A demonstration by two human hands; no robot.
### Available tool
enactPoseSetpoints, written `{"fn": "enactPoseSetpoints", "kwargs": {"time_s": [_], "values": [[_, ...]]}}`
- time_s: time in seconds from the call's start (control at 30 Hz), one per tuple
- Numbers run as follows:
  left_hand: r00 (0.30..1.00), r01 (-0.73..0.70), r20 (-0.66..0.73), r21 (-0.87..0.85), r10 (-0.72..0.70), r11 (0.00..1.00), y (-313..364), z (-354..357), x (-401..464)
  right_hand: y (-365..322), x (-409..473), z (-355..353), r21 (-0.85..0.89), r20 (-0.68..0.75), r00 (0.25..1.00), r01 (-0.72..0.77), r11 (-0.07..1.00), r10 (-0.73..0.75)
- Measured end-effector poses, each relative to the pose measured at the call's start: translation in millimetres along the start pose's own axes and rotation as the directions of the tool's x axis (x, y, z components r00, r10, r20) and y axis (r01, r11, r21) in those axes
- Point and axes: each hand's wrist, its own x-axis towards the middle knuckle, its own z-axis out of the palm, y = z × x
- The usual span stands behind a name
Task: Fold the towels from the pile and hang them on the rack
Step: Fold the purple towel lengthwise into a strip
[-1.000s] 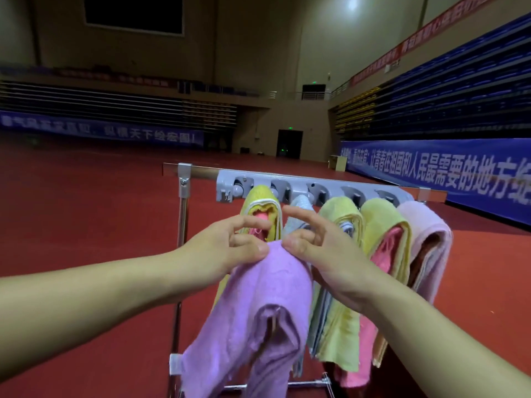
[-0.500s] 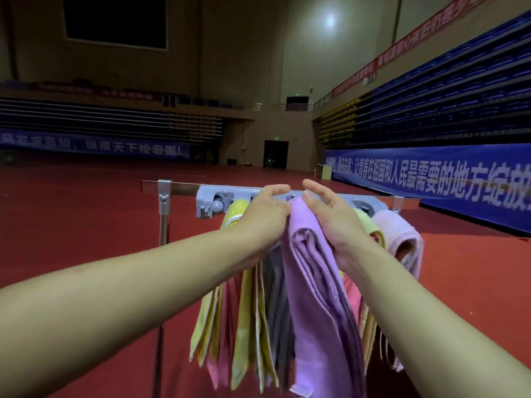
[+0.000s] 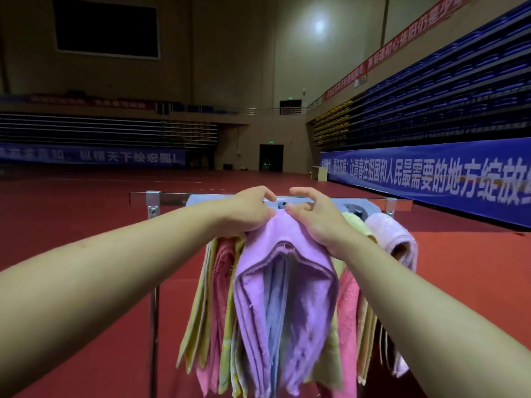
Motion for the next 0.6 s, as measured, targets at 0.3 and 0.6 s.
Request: {"fn": "enactPoseSetpoints", "kwargs": {"time_s": [0.3,0.6], "values": [[1.000,0.013,-0.017,0.350,-0.008,0.937,-3.1,-23.2,39.3,-10.6,50.2,33.6,-0.237,-0.067,0.997,-0.051,0.970,0.036],[0.998,-0.009,-0.052,0.568,0.047,0.823,-15.0,-7.3,38.8,-13.8,35.4,23.5,-0.636,-0.016,0.990,-0.119,0.763,0.141]]}}
